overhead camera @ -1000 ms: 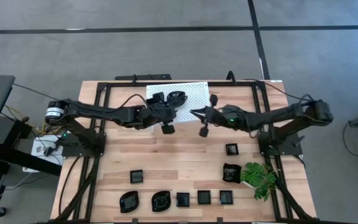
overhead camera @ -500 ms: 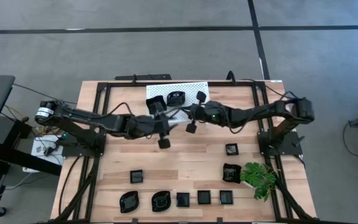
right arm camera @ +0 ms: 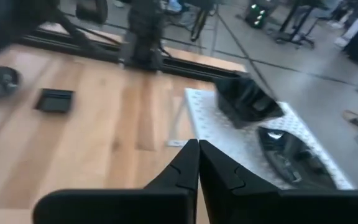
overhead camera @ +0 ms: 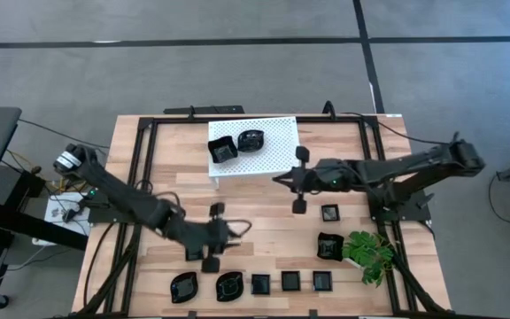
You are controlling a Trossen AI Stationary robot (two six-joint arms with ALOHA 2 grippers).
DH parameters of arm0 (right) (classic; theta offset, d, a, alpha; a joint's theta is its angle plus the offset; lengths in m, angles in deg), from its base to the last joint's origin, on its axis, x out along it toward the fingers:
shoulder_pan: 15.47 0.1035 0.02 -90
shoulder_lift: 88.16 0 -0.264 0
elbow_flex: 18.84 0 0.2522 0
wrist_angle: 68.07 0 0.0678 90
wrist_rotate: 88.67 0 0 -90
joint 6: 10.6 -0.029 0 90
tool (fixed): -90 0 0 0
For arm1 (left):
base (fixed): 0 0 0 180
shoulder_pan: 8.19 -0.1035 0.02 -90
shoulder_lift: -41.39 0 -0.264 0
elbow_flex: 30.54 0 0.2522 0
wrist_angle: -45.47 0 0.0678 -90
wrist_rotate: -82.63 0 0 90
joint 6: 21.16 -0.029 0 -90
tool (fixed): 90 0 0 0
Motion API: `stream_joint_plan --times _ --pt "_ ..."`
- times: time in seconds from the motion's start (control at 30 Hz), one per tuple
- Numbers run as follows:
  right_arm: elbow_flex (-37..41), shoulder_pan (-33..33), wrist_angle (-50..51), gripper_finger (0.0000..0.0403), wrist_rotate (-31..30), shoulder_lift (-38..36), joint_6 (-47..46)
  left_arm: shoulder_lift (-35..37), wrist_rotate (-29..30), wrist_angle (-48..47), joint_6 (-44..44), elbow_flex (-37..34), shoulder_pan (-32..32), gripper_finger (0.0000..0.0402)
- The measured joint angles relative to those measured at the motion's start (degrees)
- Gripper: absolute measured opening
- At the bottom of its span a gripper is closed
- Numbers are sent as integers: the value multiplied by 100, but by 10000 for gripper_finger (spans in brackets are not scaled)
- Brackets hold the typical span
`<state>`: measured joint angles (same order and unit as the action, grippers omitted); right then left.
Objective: Pick & Place Mini shaped plates
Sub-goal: Stack the black leaf shaped plate on top of the black leaf shaped plate on the shelf
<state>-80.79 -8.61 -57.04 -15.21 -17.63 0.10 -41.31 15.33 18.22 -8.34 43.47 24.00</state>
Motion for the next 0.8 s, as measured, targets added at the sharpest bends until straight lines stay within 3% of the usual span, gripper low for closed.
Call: stream_joint_plan --times 0.13,0.27,0.47,0.67,0.8 --pt "2 294 40 17 0 -46 -350 -272 129 -612 1193 0 391 101" --pt "2 552 73 40 -8 180 87 -452 121 -964 2129 -2 665 121" --pt "-4 821 -490 87 -13 656 688 -483 102 -963 2578 -2 917 141" --pt "-321 1058 -490 133 -3 959 767 -698 113 -893 2888 -2 945 132" --pt "-469 1199 -499 154 -9 1042 768 -1157 -460 -539 3112 -2 899 122"
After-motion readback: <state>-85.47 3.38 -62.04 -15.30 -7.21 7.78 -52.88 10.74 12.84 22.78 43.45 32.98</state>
